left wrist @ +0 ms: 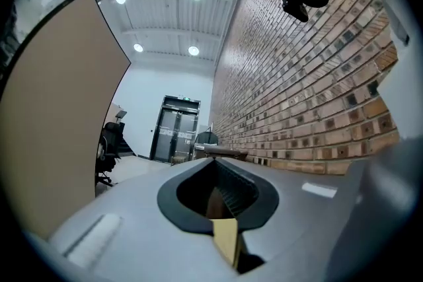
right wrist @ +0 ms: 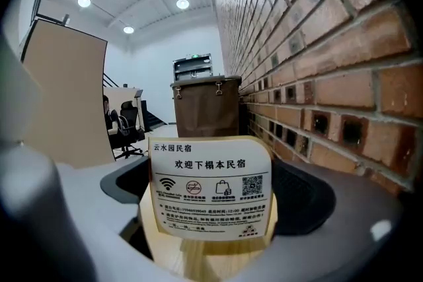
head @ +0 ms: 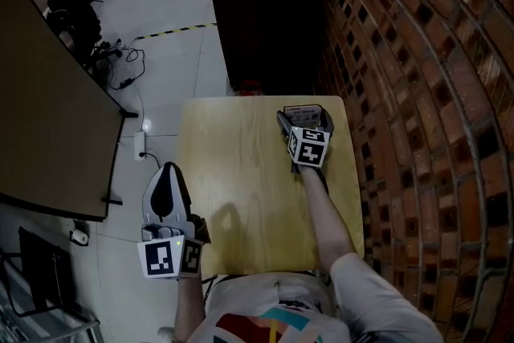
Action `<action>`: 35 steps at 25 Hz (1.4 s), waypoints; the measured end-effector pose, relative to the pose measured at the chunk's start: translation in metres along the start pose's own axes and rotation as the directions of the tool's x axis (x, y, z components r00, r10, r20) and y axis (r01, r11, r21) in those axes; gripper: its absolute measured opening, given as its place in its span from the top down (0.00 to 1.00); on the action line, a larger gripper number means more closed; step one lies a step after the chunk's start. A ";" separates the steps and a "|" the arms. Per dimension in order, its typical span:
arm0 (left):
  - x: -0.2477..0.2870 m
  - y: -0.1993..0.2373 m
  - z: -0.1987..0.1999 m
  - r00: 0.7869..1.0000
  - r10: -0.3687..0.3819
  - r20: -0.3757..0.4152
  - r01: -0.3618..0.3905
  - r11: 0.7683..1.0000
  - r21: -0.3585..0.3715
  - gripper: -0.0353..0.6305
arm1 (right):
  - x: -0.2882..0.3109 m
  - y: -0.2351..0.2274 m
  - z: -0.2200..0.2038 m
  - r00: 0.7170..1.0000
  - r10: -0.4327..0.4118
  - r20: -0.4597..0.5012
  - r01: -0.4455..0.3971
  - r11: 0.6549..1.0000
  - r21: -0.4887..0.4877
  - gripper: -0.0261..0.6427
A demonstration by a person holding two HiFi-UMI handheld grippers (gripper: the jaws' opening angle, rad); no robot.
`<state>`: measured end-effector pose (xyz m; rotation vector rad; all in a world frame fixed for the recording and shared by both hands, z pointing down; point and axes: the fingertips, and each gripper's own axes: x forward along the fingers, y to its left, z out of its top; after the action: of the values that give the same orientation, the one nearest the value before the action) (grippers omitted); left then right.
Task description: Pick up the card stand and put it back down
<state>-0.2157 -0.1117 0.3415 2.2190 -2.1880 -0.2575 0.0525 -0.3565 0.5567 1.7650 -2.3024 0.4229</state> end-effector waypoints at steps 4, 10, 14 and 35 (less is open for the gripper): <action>0.004 0.012 -0.005 0.999 0.029 -0.017 -0.029 1.000 0.009 0.94 | 0.026 -0.009 -0.011 0.998 -0.025 -0.052 0.027 0.999 0.031 0.12; 0.011 0.016 -0.012 0.998 0.044 -0.036 -0.044 0.999 0.009 0.94 | 0.045 -0.013 -0.030 0.991 -0.056 -0.122 0.059 0.998 0.025 0.12; 0.017 0.013 -0.015 0.998 0.037 -0.044 -0.037 0.999 0.009 0.94 | 0.051 -0.013 -0.036 0.990 -0.069 -0.125 0.069 0.998 -0.003 0.12; 0.002 0.005 0.001 0.999 0.033 -0.005 -0.033 0.999 0.013 0.94 | 0.014 0.008 0.035 0.992 0.080 0.099 -0.087 0.994 0.059 0.11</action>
<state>-0.2207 -0.1135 0.3414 2.1848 -2.2280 -0.2380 0.0419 -0.3795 0.5277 1.7594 -2.4628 0.4386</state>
